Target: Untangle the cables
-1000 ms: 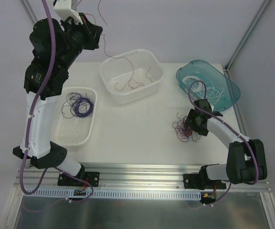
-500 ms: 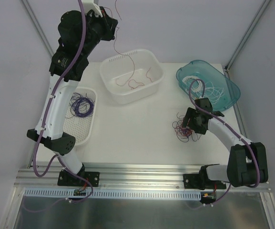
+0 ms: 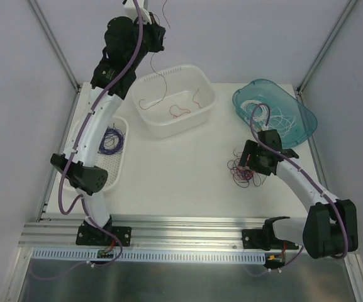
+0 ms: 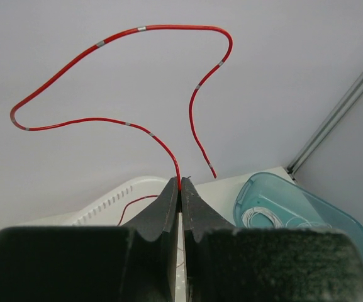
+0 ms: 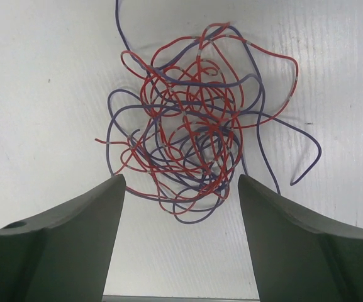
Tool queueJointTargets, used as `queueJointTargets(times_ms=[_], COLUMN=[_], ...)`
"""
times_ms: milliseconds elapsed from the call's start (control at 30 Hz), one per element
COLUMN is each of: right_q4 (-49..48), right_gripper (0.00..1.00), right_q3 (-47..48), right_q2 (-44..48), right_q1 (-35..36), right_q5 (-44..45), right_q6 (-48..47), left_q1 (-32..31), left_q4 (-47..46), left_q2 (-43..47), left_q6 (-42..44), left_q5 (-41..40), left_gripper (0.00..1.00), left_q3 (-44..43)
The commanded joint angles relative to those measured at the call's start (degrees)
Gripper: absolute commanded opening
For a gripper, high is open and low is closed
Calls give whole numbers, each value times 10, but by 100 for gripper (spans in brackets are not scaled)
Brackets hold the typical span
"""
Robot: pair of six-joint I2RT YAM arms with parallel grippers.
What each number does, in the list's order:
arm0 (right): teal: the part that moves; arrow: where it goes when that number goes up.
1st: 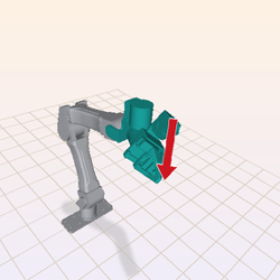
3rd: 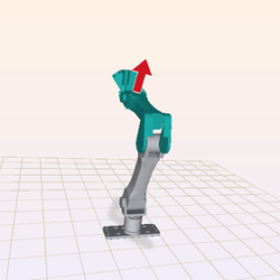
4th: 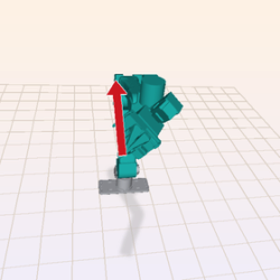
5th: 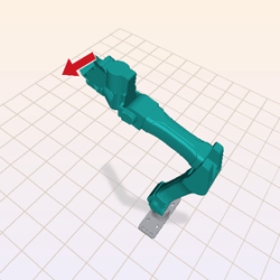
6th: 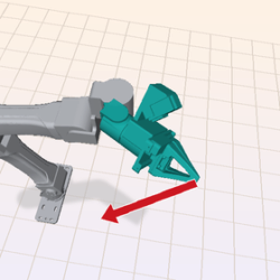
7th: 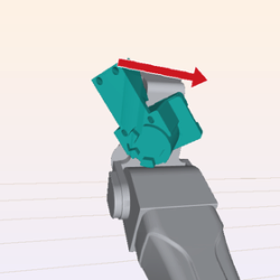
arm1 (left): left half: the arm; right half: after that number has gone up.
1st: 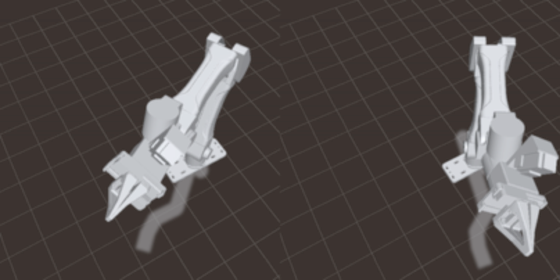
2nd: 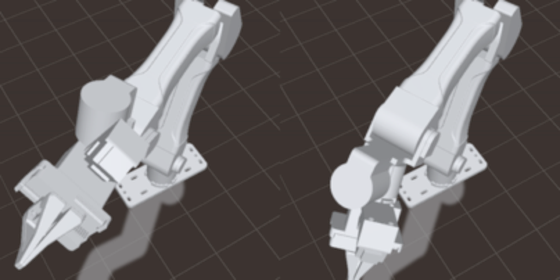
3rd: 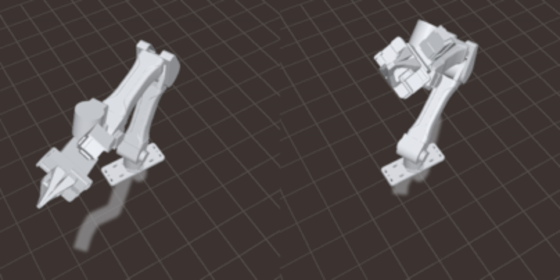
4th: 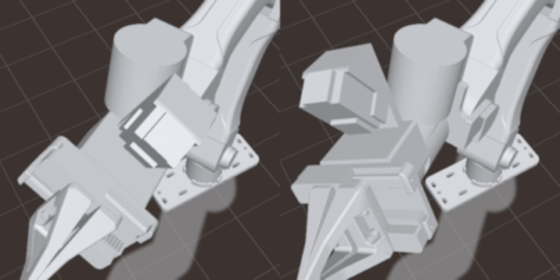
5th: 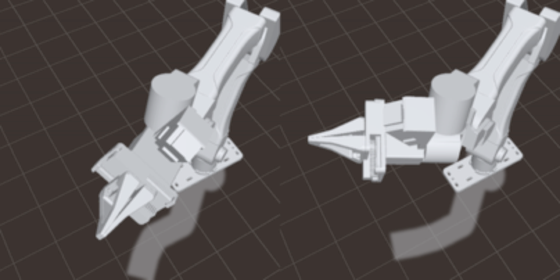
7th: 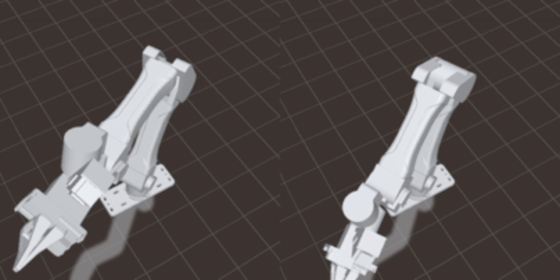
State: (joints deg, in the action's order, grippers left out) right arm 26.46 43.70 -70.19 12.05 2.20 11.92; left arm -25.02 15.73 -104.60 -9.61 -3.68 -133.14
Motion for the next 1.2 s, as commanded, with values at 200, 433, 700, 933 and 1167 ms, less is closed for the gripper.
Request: queueJointTargets(times_ms=[200, 433, 700, 933, 1167], right_q4=[2, -2, 3, -11, -54], right_gripper=[76, 73, 64, 54, 42], right_q3=[-5, -8, 18, 49, 53], right_q2=[29, 33, 24, -3, -68], right_q1=[28, 40, 41, 51, 64], right_q5=[-3, 5, 28, 16, 1], right_q6=[3, -1, -22, -40, -26], left_q1=[20, 30, 30, 11, -61], left_q4=[-97, -101, -97, -81, -68], left_q2=[-57, -58, 95, 222, 295], left_q6=[-23, -61, -110, -139, -169], left_q5=[-11, -4, 75, 177, 196], left_gripper=[0, 67, 99, 99, 99], left_q3=[93, 190, 356, 581, 753])
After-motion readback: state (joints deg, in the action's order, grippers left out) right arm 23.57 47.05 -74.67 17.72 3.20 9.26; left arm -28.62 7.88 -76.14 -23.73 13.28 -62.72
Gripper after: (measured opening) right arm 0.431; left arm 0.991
